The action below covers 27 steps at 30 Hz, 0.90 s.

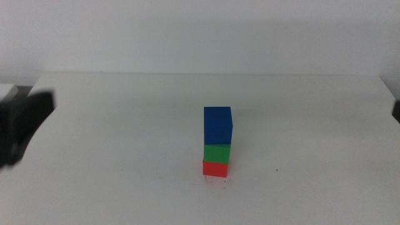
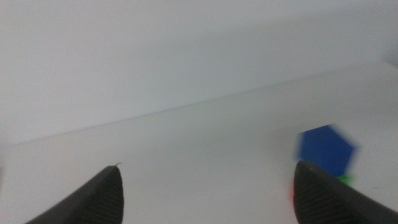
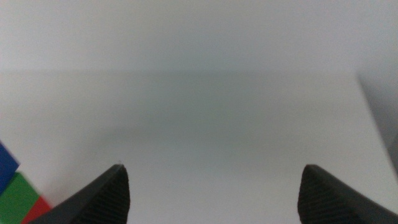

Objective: Stack red cubes first, then green, then blue cubes in a specific spot.

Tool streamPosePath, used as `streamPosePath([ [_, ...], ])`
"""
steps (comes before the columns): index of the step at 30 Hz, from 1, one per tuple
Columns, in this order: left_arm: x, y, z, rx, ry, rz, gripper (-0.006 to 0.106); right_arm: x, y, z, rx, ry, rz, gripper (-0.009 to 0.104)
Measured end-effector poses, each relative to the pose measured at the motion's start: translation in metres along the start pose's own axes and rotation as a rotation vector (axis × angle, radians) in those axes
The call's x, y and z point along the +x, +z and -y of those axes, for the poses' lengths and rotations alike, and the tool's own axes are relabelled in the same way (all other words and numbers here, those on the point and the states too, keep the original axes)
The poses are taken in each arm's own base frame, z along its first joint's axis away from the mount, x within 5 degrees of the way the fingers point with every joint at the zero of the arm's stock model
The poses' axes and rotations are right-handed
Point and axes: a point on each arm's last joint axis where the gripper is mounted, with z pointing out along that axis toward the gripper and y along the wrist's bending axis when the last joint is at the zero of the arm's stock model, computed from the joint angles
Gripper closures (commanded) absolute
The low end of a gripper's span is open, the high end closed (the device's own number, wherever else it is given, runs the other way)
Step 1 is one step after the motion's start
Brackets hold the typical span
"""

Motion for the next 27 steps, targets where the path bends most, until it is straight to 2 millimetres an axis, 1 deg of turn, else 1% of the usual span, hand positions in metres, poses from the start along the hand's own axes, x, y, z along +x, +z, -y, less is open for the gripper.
streamPosePath([
  [1, 0.011, -0.002, -0.002, -0.025, -0.003, 0.008, 0.007, 0.01, -0.004, 0.001, 0.005, -0.011, 0.059, 0.004],
  [3, 0.043, -0.008, -0.007, -0.085, -0.017, 0.014, 0.007, 0.034, -0.015, 0.003, 0.01, -0.033, 0.121, 0.004],
  [6, 0.087, -0.013, -0.011, -0.156, -0.043, -0.004, 0.007, 0.077, -0.027, 0.007, 0.032, -0.042, 0.137, 0.004],
  [8, 0.114, -0.013, -0.012, -0.197, -0.058, 0.002, 0.007, 0.099, -0.035, 0.011, 0.066, -0.039, 0.17, 0.004],
  [11, 0.141, -0.012, -0.013, -0.241, -0.067, 0.046, 0.007, 0.118, -0.043, 0.015, 0.118, -0.026, 0.241, 0.004],
  [15, 0.169, -0.006, -0.014, -0.266, -0.072, 0.078, 0.007, 0.133, -0.049, 0.016, 0.154, -0.022, 0.328, 0.004],
  [17, 0.181, -0.003, -0.014, -0.267, -0.077, 0.063, 0.007, 0.139, -0.048, 0.017, 0.158, -0.027, 0.33, 0.004],
  [19, 0.186, -0.001, -0.014, -0.267, -0.08, 0.055, 0.007, 0.141, -0.047, 0.017, 0.158, -0.027, 0.332, 0.004],
  [22, 0.185, -0.001, -0.015, -0.27, -0.077, 0.08, 0.007, 0.141, -0.046, 0.017, 0.158, -0.027, 0.332, 0.004],
  [27, 0.178, -0.002, -0.016, -0.279, -0.067, 0.156, 0.007, 0.141, -0.046, 0.017, 0.158, -0.027, 0.332, 0.004],
])
